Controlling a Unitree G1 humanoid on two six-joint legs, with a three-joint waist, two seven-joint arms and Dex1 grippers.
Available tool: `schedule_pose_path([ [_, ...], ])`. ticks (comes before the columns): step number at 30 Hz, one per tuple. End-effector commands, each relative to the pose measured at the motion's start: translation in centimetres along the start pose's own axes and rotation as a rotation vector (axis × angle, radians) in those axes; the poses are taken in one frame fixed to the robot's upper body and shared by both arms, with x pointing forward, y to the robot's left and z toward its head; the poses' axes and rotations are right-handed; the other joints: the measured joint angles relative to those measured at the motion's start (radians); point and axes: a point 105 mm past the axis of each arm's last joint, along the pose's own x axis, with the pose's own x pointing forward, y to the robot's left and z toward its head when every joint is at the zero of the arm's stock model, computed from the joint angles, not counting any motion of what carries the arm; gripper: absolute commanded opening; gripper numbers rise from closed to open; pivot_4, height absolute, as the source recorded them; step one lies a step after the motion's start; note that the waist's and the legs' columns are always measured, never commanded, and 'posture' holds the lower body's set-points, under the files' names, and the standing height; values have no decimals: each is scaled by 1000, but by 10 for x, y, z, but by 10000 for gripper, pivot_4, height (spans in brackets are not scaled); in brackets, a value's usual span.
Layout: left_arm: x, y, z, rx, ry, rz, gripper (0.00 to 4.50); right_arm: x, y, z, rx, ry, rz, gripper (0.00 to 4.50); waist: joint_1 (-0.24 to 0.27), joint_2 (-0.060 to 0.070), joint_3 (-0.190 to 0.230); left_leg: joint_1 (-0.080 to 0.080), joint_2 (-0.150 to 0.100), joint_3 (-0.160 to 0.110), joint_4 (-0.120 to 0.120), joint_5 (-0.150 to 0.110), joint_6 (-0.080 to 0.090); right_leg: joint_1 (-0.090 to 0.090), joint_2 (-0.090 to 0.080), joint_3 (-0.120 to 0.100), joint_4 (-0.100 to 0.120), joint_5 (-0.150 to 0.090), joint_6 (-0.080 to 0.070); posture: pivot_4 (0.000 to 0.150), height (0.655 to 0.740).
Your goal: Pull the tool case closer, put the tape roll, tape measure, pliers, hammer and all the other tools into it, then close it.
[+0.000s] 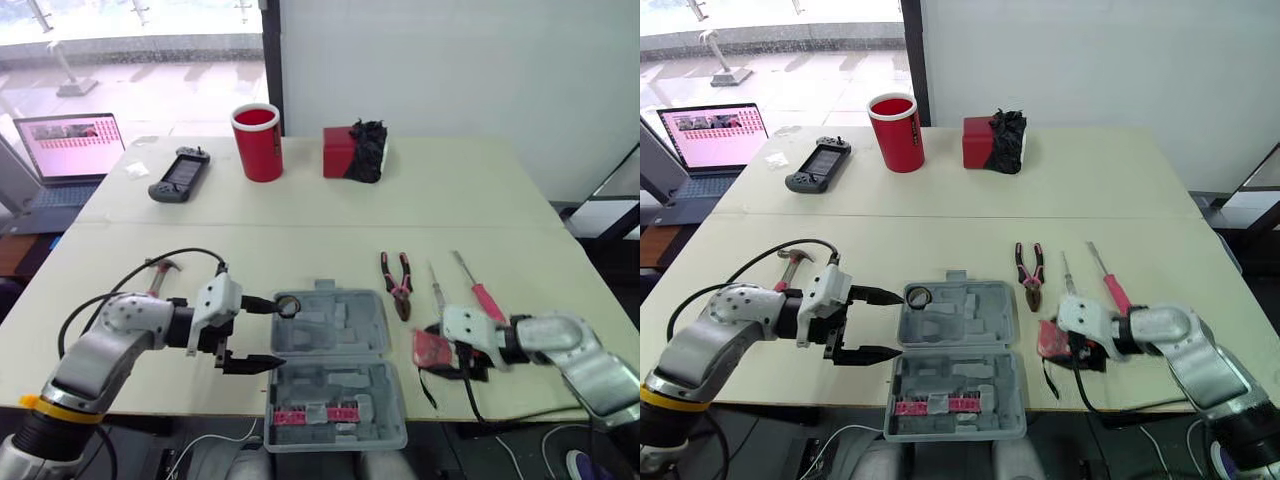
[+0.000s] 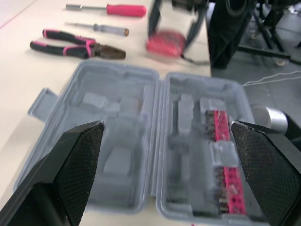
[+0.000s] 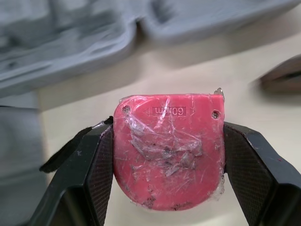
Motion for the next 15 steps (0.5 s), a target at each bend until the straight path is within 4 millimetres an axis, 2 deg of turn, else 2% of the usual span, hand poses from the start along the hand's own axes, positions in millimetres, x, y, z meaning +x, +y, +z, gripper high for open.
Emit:
schedule_pose_path([
  [1,-12,4,0,37,2,74,45000,-7,-18,33,-53,100,41,28571,1,1,0,0,0,0,0,0,0,0,0,0,0,0,0,1500,7400],
  [5,-15,1,-4,25,-5,115,45000,-4,-29,42,-50,261,124,28571,17,0,0,-1,0,0,0,0,0,0,-1,-1,-1,-1,-2,1500,7400],
  [9,-16,-6,-9,9,-6,154,45000,21,-46,65,-43,282,105,28571,20,0,0,-3,0,0,-1,0,0,-2,-2,-3,-1,0,0,1500,7400],
  [15,-20,-12,-11,0,1,209,45000,50,-48,71,-126,342,125,28571,27,0,0,-3,0,0,-1,0,0,-4,-2,-3,0,0,1,1500,7400],
])
